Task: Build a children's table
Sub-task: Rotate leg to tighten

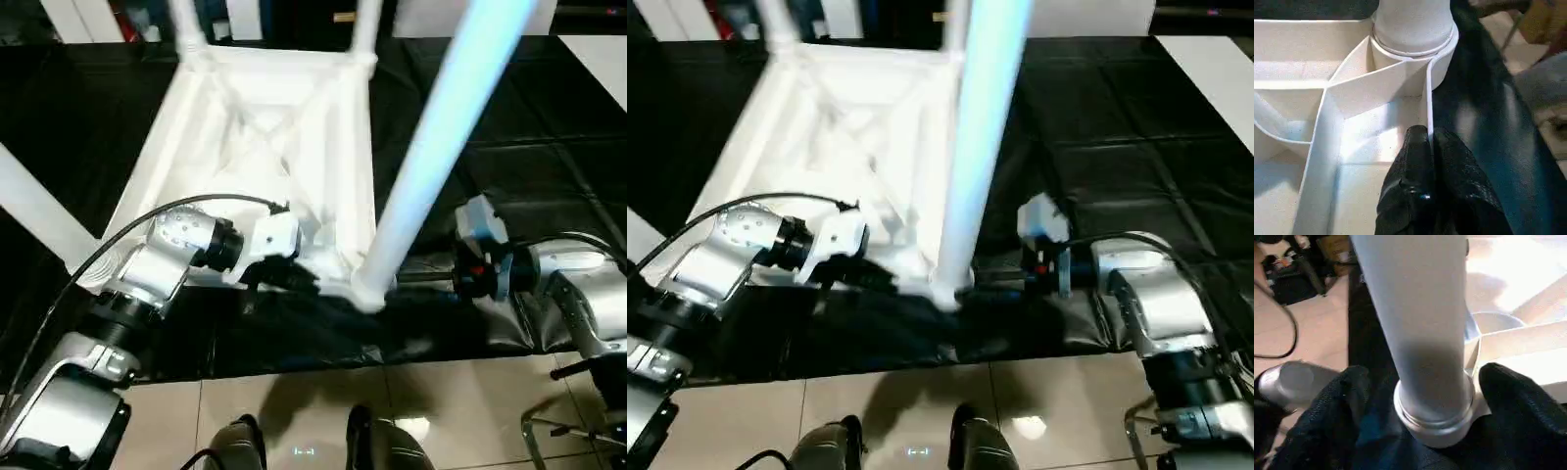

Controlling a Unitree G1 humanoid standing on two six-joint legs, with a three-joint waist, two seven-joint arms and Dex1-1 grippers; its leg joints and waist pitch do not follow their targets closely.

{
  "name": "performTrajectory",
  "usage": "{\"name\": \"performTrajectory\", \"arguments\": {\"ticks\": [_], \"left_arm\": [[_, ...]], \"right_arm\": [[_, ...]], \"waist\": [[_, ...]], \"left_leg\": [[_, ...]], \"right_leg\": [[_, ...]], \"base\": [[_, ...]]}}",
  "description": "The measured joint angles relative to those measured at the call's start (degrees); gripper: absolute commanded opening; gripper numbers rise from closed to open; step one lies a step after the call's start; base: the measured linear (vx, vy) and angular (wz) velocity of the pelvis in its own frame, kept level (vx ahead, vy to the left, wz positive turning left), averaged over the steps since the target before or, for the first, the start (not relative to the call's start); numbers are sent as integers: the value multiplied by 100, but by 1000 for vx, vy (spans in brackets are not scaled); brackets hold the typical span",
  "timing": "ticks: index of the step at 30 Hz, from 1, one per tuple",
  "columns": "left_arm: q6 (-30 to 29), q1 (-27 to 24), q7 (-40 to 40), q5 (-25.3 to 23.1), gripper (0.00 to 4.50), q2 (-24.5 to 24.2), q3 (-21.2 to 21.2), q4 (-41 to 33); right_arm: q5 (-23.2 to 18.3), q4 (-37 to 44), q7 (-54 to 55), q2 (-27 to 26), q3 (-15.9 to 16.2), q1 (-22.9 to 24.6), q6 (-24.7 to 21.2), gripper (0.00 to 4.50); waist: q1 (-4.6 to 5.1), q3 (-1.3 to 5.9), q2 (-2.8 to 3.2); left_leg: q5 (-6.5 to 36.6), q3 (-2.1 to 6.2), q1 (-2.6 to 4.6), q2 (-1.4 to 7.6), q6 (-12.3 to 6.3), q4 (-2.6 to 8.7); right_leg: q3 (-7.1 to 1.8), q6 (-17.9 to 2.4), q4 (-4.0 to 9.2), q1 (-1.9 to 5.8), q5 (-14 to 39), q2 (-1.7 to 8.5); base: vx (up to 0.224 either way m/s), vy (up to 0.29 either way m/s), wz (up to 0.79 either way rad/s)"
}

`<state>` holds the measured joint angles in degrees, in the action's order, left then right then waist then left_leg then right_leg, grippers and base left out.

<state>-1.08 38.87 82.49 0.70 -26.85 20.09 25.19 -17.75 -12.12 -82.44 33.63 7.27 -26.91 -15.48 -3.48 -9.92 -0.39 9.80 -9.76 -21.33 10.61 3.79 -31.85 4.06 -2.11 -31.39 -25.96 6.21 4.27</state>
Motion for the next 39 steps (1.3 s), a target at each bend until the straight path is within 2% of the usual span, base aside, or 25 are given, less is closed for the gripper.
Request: {"name": "performTrajectory", "arguments": {"ticks": [8, 17, 27, 30, 34, 39], "left_arm": [[174, 2, 101, -4, 0, -4, 33, 46], [214, -1, 160, 12, 0, -52, 53, 46], [221, -1, 165, 11, 0, -60, 57, 47], [189, -2, 114, 18, 0, 7, 40, 44], [-186, -1, -123, 7, 0, 148, -24, 17], [-865, -10, -741, -106, 0, 391, -228, 6]], "right_arm": [[-5, -284, -377, -55, 171, -238, 132, 281], [30, -575, -389, -235, 201, -337, 373, 209], [20, -596, -395, -243, 209, -328, 419, 191], [-14, -423, -313, -224, 131, -191, 240, 191], [-198, 96, 251, -330, -145, 271, -326, 191], [-169, 600, 1587, -828, -558, 674, -724, 191]], "waist": [[-7, -2, -7], [-10, -2, -9], [-9, -2, -9], [-30, -1, -10], [-88, -1, -9], [51, -2, -12]], "left_leg": [[0, 1, 1, 1, 1, -14], [0, 2, 6, 2, 1, -20], [0, 3, 7, 2, 2, -27], [0, 3, 6, 1, 2, -26], [0, 2, 13, -2, 2, -38], [-8, 13, 30, 1, 45, -52]], "right_leg": [[0, 4, -18, 0, 3, 2], [1, 7, -43, -2, 16, 3], [1, 6, -53, -2, 18, 3], [0, 6, -54, -2, 20, 5], [-3, 5, -64, 3, 20, 10], [-11, 38, -65, 12, 39, 11]], "base": [[0, 0, 0], [0, 0, 0], [0, 0, 0], [0, 0, 0], [0, 0, 0], [0, 0, 0]]}}
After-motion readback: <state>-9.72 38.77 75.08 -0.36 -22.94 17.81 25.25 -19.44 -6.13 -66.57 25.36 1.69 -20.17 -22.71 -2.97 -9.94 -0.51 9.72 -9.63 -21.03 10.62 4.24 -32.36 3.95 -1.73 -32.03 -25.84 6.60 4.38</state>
